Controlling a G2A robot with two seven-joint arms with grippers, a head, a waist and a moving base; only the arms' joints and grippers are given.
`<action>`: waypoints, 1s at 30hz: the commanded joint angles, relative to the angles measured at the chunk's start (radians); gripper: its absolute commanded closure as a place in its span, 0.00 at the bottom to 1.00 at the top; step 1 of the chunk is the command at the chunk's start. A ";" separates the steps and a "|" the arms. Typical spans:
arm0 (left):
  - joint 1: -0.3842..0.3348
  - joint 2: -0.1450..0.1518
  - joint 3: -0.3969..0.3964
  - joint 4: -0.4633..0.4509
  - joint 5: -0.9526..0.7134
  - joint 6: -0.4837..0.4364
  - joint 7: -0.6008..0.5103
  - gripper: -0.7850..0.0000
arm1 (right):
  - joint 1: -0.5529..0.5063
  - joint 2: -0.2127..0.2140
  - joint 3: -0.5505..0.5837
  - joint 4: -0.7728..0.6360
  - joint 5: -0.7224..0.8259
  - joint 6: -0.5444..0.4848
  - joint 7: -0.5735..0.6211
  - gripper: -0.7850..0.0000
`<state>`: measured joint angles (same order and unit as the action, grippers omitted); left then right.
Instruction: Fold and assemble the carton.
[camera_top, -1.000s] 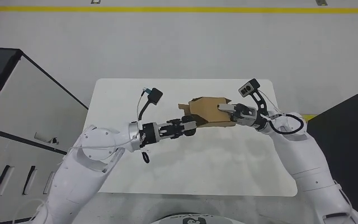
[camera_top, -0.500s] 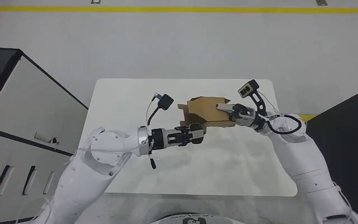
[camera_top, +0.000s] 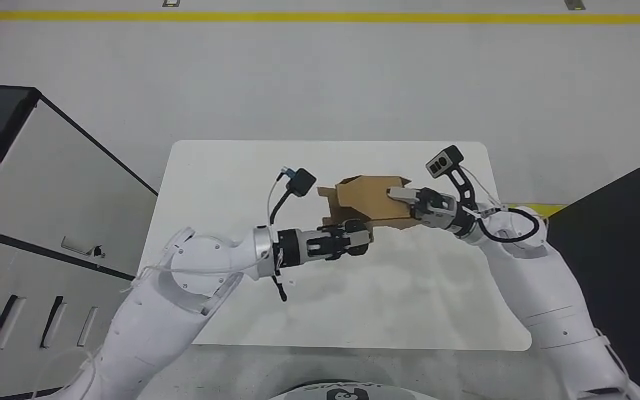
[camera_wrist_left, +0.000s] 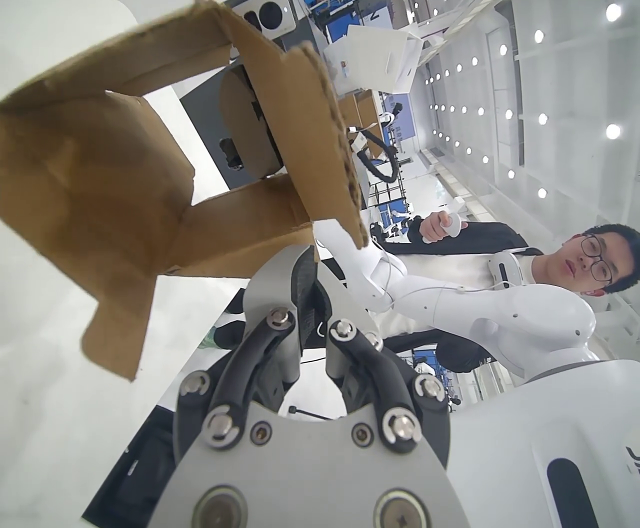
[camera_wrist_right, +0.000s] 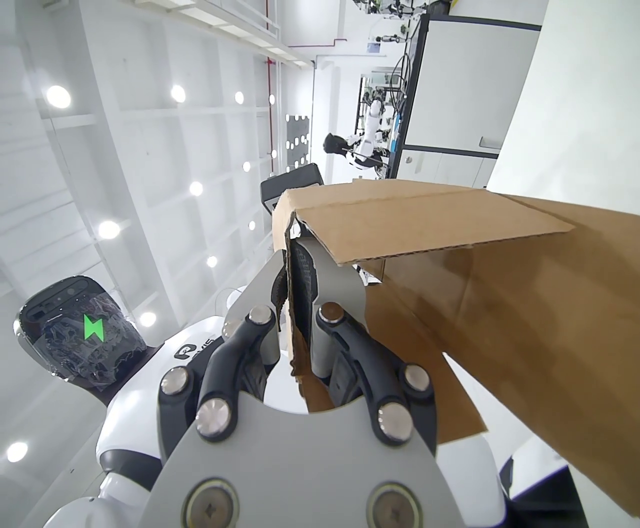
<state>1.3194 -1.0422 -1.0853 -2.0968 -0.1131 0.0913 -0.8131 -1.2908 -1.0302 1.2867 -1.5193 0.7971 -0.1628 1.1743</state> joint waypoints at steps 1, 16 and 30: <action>0.006 0.001 -0.005 -0.004 0.001 0.000 -0.002 1.00 | -0.002 0.000 0.004 -0.002 0.000 0.001 0.003 1.00; 0.035 0.008 -0.042 -0.027 0.025 0.003 0.019 1.00 | -0.015 0.002 0.020 -0.030 -0.019 -0.018 0.057 1.00; 0.067 0.017 -0.110 -0.047 0.031 -0.006 0.039 1.00 | -0.035 0.015 0.065 -0.060 -0.049 -0.041 0.183 1.00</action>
<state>1.3864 -1.0256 -1.1936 -2.1436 -0.0835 0.0868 -0.7778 -1.3251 -1.0160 1.3517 -1.5770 0.7539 -0.2018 1.3493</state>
